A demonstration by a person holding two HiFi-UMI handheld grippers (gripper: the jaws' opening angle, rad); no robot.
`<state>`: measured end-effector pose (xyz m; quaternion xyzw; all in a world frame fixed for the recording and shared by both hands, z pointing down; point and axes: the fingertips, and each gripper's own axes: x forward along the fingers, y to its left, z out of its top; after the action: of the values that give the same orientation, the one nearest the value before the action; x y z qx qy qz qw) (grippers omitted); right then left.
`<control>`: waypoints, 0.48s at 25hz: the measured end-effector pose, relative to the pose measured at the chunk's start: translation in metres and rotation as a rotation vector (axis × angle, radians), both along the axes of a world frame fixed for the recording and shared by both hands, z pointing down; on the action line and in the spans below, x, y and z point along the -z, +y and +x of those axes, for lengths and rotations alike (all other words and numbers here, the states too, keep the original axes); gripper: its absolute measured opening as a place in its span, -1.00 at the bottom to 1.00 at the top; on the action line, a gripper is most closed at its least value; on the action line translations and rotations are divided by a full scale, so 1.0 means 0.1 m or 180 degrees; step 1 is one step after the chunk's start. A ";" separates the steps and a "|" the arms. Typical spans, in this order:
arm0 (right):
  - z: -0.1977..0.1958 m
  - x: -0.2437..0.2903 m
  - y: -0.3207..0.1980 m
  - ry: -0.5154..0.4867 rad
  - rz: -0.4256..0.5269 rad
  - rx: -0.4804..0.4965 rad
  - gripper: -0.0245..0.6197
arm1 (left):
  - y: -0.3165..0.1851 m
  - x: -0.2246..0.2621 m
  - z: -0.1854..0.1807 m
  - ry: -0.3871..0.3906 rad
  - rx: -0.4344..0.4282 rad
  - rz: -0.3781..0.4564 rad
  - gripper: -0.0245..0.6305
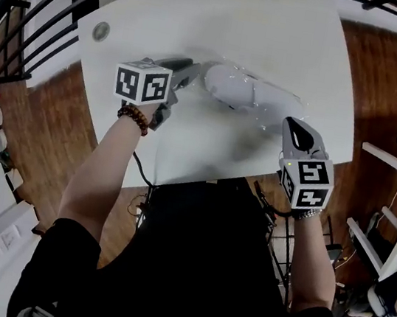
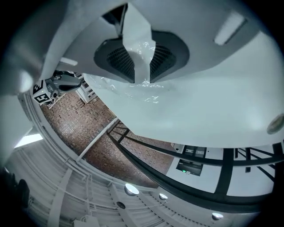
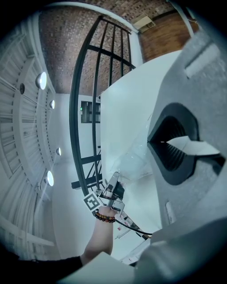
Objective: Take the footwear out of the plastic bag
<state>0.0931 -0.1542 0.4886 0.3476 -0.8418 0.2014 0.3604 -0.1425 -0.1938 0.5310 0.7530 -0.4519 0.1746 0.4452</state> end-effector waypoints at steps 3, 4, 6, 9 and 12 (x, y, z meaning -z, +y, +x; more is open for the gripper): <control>0.02 -0.02 -0.02 0.0020 -0.0001 -0.0009 -0.95 | 0.03 -0.03 0.12 0.0153 -0.0135 -0.0051 -0.50; 0.03 -0.03 -0.03 0.0025 -0.0007 -0.0013 -0.95 | 0.04 -0.04 0.15 0.0213 -0.0178 -0.0069 -0.47; 0.05 -0.08 -0.03 0.0038 -0.0038 -0.0023 -0.95 | 0.07 -0.03 0.22 0.0278 -0.0278 -0.0070 -0.42; 0.09 -0.17 -0.03 0.0064 -0.0098 -0.0049 -0.95 | 0.12 -0.02 0.27 0.0149 -0.0496 -0.0062 -0.38; 0.12 -0.23 -0.01 0.0101 -0.0118 -0.0060 -0.95 | 0.10 0.00 0.30 0.0067 -0.0638 -0.0046 -0.37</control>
<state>0.1055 -0.1551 0.5114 0.3519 -0.8289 0.2148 0.3781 -0.1122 -0.1838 0.5312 0.7930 -0.3684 0.2137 0.4356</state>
